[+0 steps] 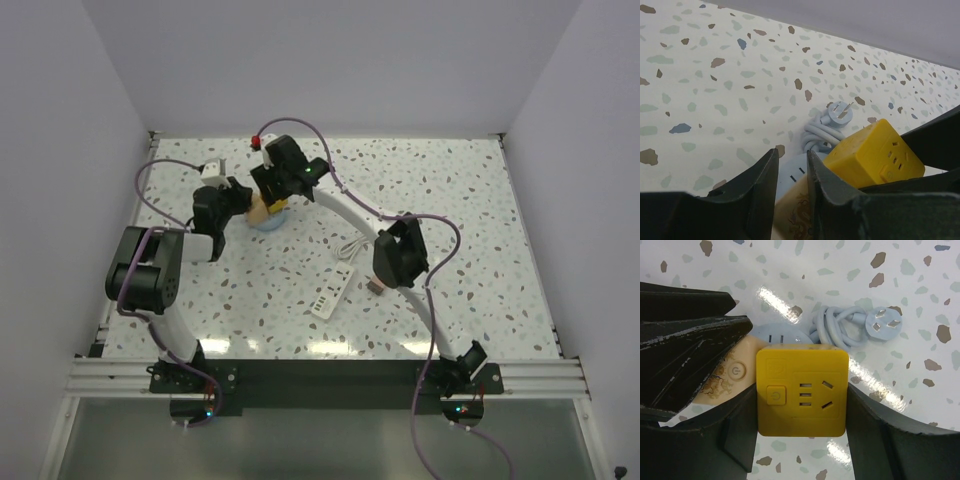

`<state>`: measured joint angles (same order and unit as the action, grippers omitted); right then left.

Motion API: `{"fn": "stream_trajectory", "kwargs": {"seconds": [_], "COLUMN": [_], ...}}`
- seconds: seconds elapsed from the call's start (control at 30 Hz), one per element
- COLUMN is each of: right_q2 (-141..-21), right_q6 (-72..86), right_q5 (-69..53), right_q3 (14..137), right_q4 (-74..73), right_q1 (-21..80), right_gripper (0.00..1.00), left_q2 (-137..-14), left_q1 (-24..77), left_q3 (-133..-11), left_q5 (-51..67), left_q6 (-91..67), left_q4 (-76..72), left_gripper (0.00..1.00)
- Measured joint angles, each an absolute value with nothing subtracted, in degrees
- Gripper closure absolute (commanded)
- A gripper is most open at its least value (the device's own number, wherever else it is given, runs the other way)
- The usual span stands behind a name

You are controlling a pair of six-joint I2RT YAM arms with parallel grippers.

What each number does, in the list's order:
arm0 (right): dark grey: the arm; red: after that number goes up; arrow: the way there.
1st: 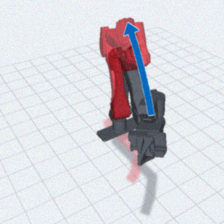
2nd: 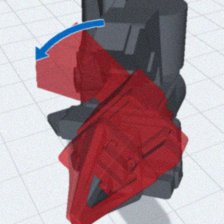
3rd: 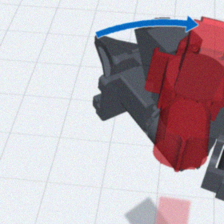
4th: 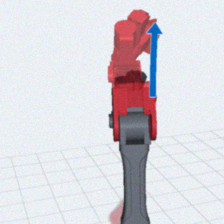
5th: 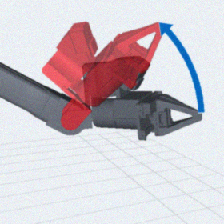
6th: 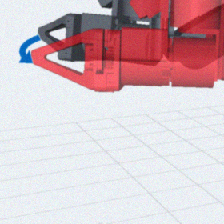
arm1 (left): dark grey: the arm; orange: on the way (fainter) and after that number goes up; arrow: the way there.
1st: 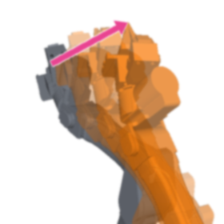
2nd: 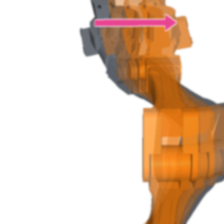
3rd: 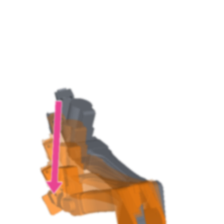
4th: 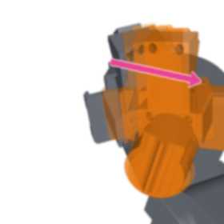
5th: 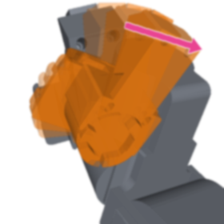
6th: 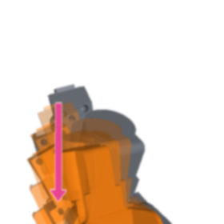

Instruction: Insert the plug

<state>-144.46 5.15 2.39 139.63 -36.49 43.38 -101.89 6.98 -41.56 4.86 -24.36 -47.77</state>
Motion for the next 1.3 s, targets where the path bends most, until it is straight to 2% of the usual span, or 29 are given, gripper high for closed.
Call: {"fn": "stream_trajectory", "kwargs": {"seconds": [0.27,0.7,0.9,1.13,1.3], "right_q2": [-147.9,-148.2,-143.2,-133.6,-130.5], "right_q6": [4.8,4.9,5.0,5.4,5.4], "right_q5": [2.0,1.8,1.8,2.1,2.3], "right_q3": [145.9,145.7,135.2,114.4,107.5], "right_q4": [-38.2,-37.3,-31.2,-18.3,-12.7], "right_q1": [42.9,42.8,42.9,42.9,43.0], "right_gripper": [1.00,1.00,1.00,1.00,1.00], "left_q2": [-103.2,-105.1,-106.1,-106.4,-106.7], "left_q1": [6.6,6.8,7.3,9.3,10.2], "left_q3": [-42.7,-43.6,-43.8,-43.8,-43.8], "left_q5": [5.8,10.5,11.1,12.3,12.7], "left_q6": [-23.9,-23.4,-23.4,-22.7,-21.7], "left_q4": [-48.8,-51.7,-53.1,-54.0,-54.7], "left_gripper": [0.71,0.75,0.76,0.76,0.77]}}
